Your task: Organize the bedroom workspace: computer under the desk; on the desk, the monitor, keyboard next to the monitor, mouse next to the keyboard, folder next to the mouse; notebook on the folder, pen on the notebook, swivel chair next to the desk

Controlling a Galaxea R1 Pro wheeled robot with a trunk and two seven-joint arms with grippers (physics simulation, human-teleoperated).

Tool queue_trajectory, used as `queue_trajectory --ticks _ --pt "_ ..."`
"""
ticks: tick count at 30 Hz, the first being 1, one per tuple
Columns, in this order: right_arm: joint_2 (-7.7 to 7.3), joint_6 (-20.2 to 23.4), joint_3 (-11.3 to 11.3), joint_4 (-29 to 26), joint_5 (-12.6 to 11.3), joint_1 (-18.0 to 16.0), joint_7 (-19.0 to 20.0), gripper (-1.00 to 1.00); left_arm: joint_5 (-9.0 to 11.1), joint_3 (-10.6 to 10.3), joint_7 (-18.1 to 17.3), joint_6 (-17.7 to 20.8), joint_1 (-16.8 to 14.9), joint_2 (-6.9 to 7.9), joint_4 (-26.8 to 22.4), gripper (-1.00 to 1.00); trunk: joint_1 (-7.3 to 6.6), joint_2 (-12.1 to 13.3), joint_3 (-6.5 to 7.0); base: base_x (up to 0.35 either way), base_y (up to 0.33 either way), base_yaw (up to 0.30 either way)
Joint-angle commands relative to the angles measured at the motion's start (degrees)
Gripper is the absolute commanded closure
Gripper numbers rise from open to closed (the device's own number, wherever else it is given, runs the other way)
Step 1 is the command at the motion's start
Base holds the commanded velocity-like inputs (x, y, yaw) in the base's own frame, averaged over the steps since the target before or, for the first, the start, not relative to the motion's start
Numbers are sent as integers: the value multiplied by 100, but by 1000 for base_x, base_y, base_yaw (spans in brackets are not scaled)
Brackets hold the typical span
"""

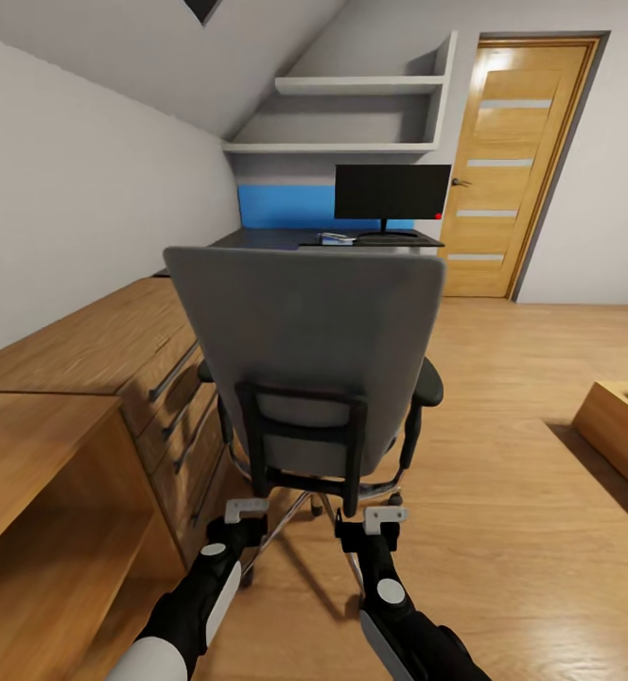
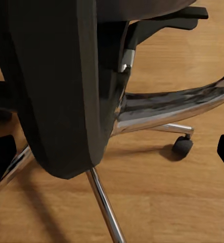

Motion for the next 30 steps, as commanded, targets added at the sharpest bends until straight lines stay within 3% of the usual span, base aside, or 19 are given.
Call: queue_trajectory --ticks 1,9,16,30 --pt "-4 -36 23 1 -58 -6 -36 -100 -39 13 5 34 -1 -5 -8 -100 -1 -2 -5 50 0 0" --pt "-6 -36 24 1 -58 -6 -42 -100 -45 6 5 34 -1 -5 17 -100 -1 -2 -5 76 0 0" --pt "-18 -38 23 1 -51 -6 -49 -100 -47 4 4 34 -1 -5 24 -100 -1 -2 4 285 0 -34" --pt "-34 -39 23 -1 -43 -6 -67 -100 -47 -2 2 34 -1 -5 25 -100 -1 -2 86 319 -52 -154"
